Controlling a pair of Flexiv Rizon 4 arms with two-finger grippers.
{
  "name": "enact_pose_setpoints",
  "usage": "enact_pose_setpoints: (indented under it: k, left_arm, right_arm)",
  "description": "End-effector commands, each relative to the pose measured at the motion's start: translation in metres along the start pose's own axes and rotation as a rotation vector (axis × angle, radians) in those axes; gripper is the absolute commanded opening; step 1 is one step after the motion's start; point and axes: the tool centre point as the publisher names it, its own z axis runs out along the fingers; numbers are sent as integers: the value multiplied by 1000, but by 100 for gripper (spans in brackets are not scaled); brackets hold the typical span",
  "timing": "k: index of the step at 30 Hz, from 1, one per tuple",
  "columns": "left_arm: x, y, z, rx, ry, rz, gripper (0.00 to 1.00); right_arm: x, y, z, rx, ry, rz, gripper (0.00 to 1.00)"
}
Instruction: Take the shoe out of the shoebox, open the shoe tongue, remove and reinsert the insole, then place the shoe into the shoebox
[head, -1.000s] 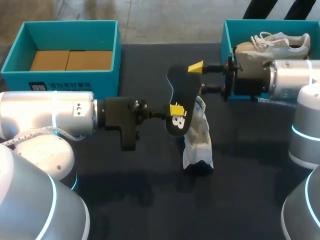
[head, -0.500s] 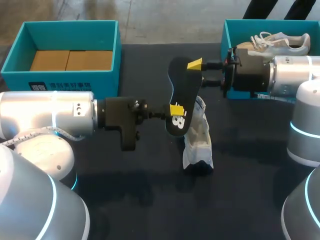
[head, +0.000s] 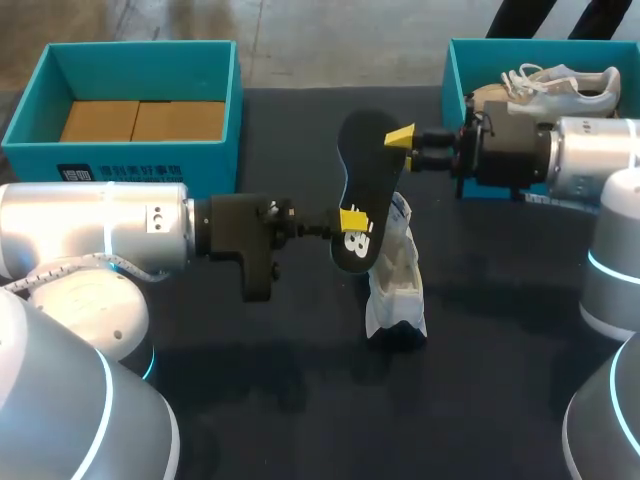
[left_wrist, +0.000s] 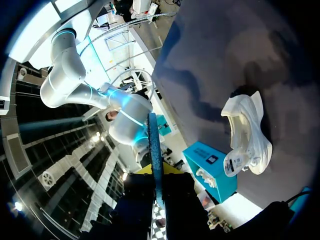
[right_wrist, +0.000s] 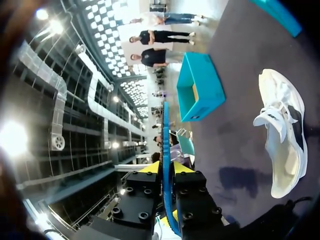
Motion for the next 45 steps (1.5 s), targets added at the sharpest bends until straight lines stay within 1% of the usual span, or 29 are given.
enact_pose_setpoints:
  k: [1, 2, 6, 14, 18, 20, 21, 22, 23, 38, 39, 40, 41, 45]
  left_arm:
    - [1, -2, 1, -6, -1, 3, 0]
    - [1, -2, 1, -6, -1, 3, 0]
    - [1, -2, 1, -6, -1, 3, 0]
    - [1, -2, 1, -6, -1, 3, 0]
    - [1, -2, 1, -6, -1, 3, 0]
    - [1, -2, 1, -6, -1, 3, 0]
    - [1, -2, 1, -6, -1, 3, 0]
    - [1, -2, 1, -6, -1, 3, 0]
    - [1, -2, 1, -6, -1, 3, 0]
    - [0, -2, 1, -5, 0, 4, 0]
    - [0, -2, 1, -10, 0, -1, 31]
    - [-1, 0, 1, -13, -2, -5, 84]
    - [-2, 1, 0, -14, -4, -6, 100]
    - [-6, 4, -4, -19, -9, -5, 100]
  right_arm:
    - [1, -5, -2, -7, -7, 3, 9]
    - [1, -5, -2, -7, -8, 3, 8]
    - [1, -5, -2, -5, -9, 5, 13]
    - [1, -5, 2, 2, -7, 4, 16]
    - [1, -5, 4, 10, -5, 5, 15]
    - [1, -5, 5, 13, -6, 5, 12]
    - [1, -5, 6, 14, -6, 5, 10]
    - [1, -5, 6, 17, -6, 4, 1]
    - [1, -5, 6, 17, -6, 4, 0]
    - [1, -8, 8, 25, -12, 2, 0]
    - [1, -8, 8, 25, -12, 3, 0]
    - [0, -8, 8, 25, -12, 3, 0]
    - [0, -8, 8, 25, -12, 3, 0]
    - [-1, -8, 7, 25, -12, 6, 0]
